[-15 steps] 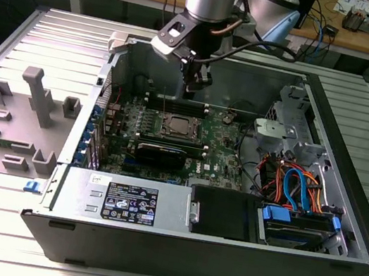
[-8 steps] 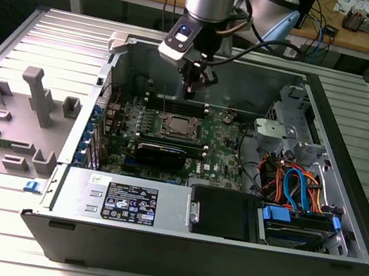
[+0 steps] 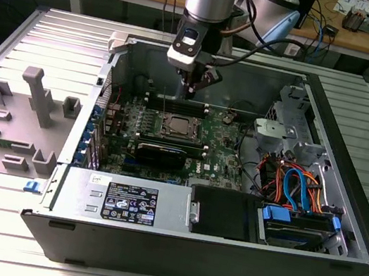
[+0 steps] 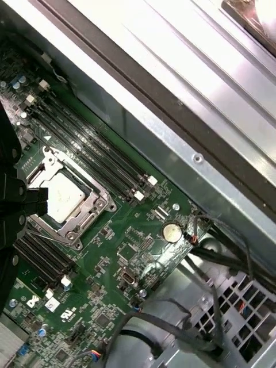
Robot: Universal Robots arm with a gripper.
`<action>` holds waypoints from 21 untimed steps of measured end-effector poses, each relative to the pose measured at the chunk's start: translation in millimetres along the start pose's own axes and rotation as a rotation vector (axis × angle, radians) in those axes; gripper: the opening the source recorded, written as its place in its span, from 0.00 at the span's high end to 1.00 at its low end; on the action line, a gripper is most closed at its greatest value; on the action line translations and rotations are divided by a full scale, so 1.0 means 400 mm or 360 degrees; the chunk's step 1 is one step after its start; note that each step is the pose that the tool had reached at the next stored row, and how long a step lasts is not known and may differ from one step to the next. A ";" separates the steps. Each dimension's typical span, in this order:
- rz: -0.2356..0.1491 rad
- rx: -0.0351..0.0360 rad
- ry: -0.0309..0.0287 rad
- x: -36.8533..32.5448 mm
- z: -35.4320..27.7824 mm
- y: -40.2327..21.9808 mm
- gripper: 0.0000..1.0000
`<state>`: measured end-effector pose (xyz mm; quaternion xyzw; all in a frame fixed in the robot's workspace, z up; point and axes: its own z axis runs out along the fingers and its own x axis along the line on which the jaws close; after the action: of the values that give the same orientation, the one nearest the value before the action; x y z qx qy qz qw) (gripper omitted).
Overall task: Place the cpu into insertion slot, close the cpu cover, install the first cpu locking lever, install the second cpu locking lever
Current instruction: 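Install the first cpu locking lever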
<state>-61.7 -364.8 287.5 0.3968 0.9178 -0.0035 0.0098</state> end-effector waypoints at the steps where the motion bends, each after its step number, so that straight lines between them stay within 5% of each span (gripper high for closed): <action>1: -0.0019 0.0000 0.00000 0.000 0.000 0.000 0.89; 9: -0.0216 -0.0004 0.00002 -0.002 0.000 -0.002 0.89; 21: -0.0593 -0.0013 0.00003 -0.003 0.002 -0.003 0.89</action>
<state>-61.7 -366.3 286.5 0.2199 0.9755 -0.0016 0.0104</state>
